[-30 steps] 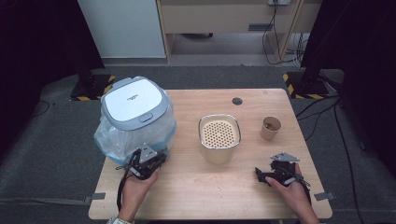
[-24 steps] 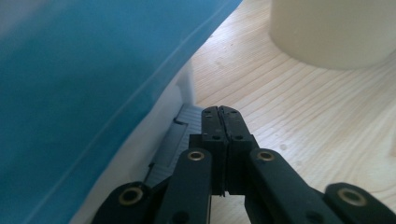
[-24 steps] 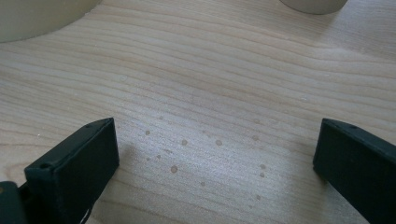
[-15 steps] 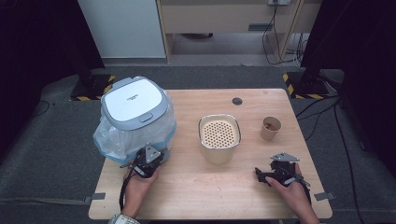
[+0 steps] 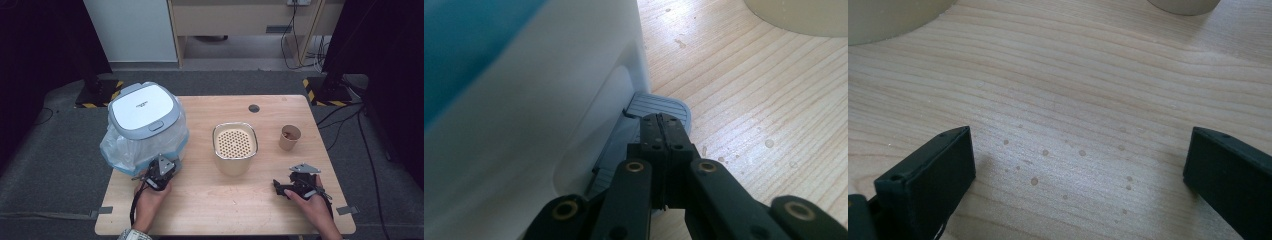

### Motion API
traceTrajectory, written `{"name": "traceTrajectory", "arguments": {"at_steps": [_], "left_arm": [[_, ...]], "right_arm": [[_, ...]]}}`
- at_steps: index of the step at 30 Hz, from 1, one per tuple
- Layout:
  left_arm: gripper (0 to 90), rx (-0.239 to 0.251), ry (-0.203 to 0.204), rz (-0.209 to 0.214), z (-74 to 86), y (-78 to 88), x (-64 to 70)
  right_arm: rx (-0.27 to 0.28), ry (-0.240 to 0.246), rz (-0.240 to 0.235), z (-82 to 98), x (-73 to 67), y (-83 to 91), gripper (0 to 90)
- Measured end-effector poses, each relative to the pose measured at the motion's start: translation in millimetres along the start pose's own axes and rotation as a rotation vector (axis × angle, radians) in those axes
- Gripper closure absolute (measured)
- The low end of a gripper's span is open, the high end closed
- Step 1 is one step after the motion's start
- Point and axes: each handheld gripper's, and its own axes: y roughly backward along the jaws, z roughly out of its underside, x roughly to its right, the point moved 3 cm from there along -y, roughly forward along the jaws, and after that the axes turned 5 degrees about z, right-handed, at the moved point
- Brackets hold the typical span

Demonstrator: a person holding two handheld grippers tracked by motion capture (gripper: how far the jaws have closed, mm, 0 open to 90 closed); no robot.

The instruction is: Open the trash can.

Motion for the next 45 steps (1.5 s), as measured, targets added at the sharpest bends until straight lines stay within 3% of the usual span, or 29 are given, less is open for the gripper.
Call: {"name": "traceTrajectory", "arguments": {"at_steps": [4,10,12,15,26,33,45], "left_arm": [[89.4,-0.020,-0.028,-0.024,0.1,-1.7,3.5],[89.6,-0.011,-0.013,-0.024,2.6,-3.2,3.9],[89.6,-0.016,-0.034,-0.042,3.2,-4.7,6.4],[89.6,-0.024,-0.034,-0.047,3.8,-6.2,7.2],[89.7,-0.033,0.008,-0.019,9.1,-12.6,4.4],[89.7,-0.034,0.010,-0.019,9.0,-12.5,4.4],[89.7,-0.033,0.012,-0.014,9.0,-12.5,3.7]], "right_arm": [[0.000,0.000,0.000,0.0,0.0,0.0,0.6],[0.000,0.000,0.000,0.0,0.0,0.0,0.6],[0.000,0.000,0.000,0.0,0.0,0.0,0.6],[0.000,0.001,0.000,0.0,0.0,-0.1,0.6],[-0.001,0.000,-0.002,-1.3,0.1,-1.2,0.6],[0.002,0.033,-0.064,-7.0,1.7,1.0,4.2],[0.041,0.022,-0.026,-15.7,5.9,7.2,6.1]]}}
